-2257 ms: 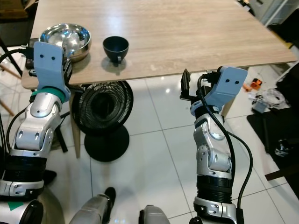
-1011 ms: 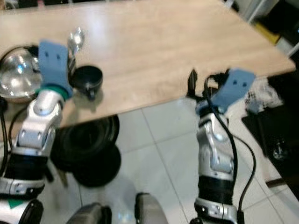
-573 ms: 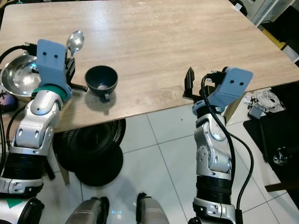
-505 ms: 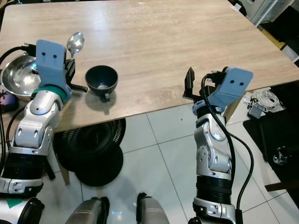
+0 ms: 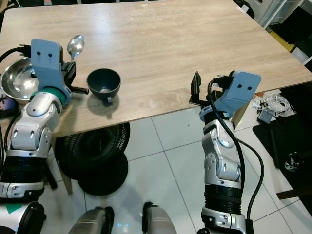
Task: Setting the table
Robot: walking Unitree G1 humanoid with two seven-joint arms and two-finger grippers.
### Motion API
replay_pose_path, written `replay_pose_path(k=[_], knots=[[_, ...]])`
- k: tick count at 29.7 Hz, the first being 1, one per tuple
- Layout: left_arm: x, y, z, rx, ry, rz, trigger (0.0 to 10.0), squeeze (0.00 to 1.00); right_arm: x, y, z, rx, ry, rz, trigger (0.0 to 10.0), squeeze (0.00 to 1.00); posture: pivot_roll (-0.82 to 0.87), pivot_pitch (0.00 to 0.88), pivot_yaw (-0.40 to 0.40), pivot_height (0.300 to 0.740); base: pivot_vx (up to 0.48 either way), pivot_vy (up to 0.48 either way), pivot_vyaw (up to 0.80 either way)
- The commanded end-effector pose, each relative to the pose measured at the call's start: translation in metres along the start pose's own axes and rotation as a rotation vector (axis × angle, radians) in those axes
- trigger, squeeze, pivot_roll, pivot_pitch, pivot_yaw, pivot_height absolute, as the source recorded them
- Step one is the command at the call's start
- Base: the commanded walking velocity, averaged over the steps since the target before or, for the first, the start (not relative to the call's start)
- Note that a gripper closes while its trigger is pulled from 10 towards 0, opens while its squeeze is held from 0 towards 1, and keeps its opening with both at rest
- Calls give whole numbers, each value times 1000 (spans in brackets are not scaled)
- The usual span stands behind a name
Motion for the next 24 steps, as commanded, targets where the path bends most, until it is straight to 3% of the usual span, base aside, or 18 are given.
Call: replay_pose_path(k=[1, 12, 24], knots=[[3, -6, -3, -40, -22, 26, 10000, 0, 3, 0, 3, -1, -2, 10, 10000, 0, 25, 81, 9, 740, 0, 0, 0], [5, -28, -7, -137, -19, 61, 10000, 0, 3, -1, 4, -5, -4, 8, 10000, 0, 20, 87, 9, 740, 0, 0, 0], [25, -45, 0, -185, -53, 50, 10000, 0, 2, -1, 3, -7, 0, 6, 10000, 0, 19, 90, 9, 740, 0, 0, 0]])
Point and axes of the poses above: a point about 5 cm out from each wrist's last joint towards the gripper, its own z axis pointing back from the gripper into the wrist, its own y axis along the axis of the wrist's last joint, x = y × z, the point moved 3 cm from there along -z, pointing out of the wrist towards the gripper, and after that the axes turned 1 degree about z, right-handed, at the moved point
